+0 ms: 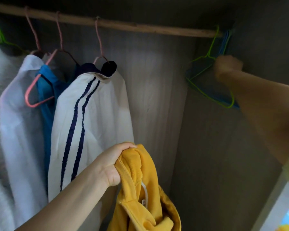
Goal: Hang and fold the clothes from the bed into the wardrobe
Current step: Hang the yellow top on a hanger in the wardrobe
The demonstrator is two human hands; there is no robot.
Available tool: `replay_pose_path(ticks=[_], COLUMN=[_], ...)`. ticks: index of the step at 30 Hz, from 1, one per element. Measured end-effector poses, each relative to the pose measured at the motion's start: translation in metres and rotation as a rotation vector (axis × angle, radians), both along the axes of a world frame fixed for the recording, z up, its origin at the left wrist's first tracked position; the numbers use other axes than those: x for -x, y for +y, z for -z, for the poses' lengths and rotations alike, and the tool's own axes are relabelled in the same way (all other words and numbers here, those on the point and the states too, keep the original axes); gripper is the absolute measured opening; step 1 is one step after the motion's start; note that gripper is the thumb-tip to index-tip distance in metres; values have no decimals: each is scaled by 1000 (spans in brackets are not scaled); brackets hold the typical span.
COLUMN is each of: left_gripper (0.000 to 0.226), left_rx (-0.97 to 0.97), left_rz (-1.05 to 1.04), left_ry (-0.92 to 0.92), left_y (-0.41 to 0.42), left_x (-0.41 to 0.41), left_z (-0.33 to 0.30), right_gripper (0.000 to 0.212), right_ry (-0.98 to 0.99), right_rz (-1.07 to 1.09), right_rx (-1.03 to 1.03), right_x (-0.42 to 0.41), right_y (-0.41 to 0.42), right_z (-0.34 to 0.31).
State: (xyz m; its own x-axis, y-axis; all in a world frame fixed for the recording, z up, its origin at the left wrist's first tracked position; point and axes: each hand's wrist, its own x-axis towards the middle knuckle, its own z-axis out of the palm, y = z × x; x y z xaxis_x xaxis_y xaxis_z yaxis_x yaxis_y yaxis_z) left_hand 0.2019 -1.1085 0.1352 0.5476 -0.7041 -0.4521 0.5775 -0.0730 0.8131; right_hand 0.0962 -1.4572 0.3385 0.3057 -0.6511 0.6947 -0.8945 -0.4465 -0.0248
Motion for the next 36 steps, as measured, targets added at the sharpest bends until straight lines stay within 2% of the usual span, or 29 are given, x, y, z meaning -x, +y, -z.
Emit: replay_pose_path(ticks=[5, 9, 11, 13, 15, 18, 21, 23, 28, 31, 34, 36], left_gripper=[36, 36, 34, 28, 19, 30, 29, 22, 29, 27, 15, 11], left_rx=[30, 65, 53, 28, -5, -55, -72, -61, -45, 76, 119, 43], left_rz=[-25, 14, 33, 61, 89, 118, 120, 120, 234, 322, 241, 84], left_ry=[-18, -34, -48, -60, -76, -95, -76, -75, -84, -129, -333, -715], left_y=[-8, -12, -11, -11, -13, -18, -24, -28, -38, -38, -38, -41], left_x=[-6, -12, -16, -20, -24, -31, -34, -32, -18, -15, -37, -62], left_z=[-1, 4, 10, 17, 23, 32, 37, 38, 34, 18, -9, -17], right_gripper=[30, 28, 23, 14, 23, 35, 41, 40, 35, 39, 46, 46], right_ry=[-383, -710, -924, -1210, -1343, -1477, -1641, -1644, -1550, -1307, -894, -710], right_rz=[-247, -535, -728, -876, -898, -1046, -1257, -1330, -1390, -1272, -1033, -936], right_rx=[-28, -70, -235, -588, -865, -1010, -998, -968, -947, -957, -1055, -1150], right_x=[-7, -1, 9, 19, 30, 52, 75, 89, 96, 80, 72, 76], right_y=[16, 48, 71, 95, 117, 151, 185, 201, 229, 251, 271, 277], right_z=[-1, 67, 116, 150, 170, 186, 196, 204, 244, 285, 319, 323])
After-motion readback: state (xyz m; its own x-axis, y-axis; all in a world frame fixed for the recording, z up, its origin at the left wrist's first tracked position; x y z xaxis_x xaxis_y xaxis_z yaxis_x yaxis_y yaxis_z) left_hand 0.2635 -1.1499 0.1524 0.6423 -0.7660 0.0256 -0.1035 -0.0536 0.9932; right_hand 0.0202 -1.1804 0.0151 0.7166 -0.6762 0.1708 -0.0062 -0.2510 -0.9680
